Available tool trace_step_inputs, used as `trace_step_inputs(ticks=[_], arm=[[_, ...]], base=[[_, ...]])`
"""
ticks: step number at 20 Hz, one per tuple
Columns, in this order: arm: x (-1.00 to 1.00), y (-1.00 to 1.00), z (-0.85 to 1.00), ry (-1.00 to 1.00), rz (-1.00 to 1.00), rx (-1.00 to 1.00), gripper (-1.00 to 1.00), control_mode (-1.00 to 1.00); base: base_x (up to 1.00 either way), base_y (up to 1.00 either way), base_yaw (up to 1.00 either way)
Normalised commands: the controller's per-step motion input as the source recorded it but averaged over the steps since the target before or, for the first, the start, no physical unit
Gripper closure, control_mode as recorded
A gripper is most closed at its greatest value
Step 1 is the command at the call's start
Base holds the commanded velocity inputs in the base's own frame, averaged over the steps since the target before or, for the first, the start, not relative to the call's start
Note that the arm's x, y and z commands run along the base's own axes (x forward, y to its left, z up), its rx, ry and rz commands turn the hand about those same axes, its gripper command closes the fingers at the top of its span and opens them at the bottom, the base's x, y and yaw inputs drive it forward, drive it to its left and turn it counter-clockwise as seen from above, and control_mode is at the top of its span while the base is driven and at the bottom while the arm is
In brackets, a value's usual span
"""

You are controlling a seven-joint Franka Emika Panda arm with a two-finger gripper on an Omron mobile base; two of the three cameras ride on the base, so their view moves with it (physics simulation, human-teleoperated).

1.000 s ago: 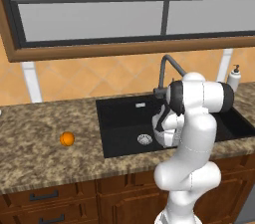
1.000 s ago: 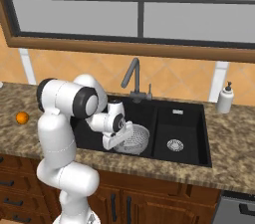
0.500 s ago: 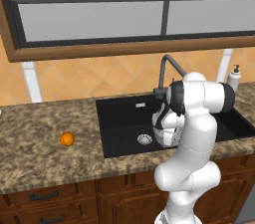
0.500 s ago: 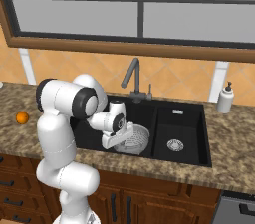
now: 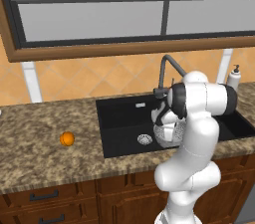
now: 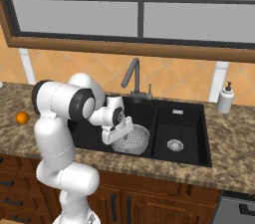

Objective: Put the colander in the sink, put the orange, mango in the colander, and turn on the sink faucet and pour water over the colander.

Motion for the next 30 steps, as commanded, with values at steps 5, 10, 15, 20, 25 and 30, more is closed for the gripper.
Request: trace_step_inputs(ticks=[5, 10, 15, 20, 25, 30], arm=[[0.00, 0.45, 0.40, -0.02, -0.02, -0.16, -1.00, -1.00], [-0.07, 0.44, 0.64, -0.01, 0.02, -0.05, -1.00, -1.00], [-0.24, 0.54, 0.63, 0.00, 0.10, 0.00, -1.00, -1.00], [-0.27, 0.50, 0.62, 0.00, 0.24, 0.03, -1.00, -1.00], [-0.29, 0.59, 0.45, 0.00, 0.37, 0.05, -1.00, -1.00], [-0.21, 0.64, 0.36, 0.00, 0.51, 0.02, -1.00, -1.00]], base=[[0.00, 0.00, 0.00], [0.00, 0.00, 0.00], [0.00, 0.00, 0.00], [0.00, 0.00, 0.00], [0.00, 0.00, 0.00], [0.00, 0.00, 0.00]])
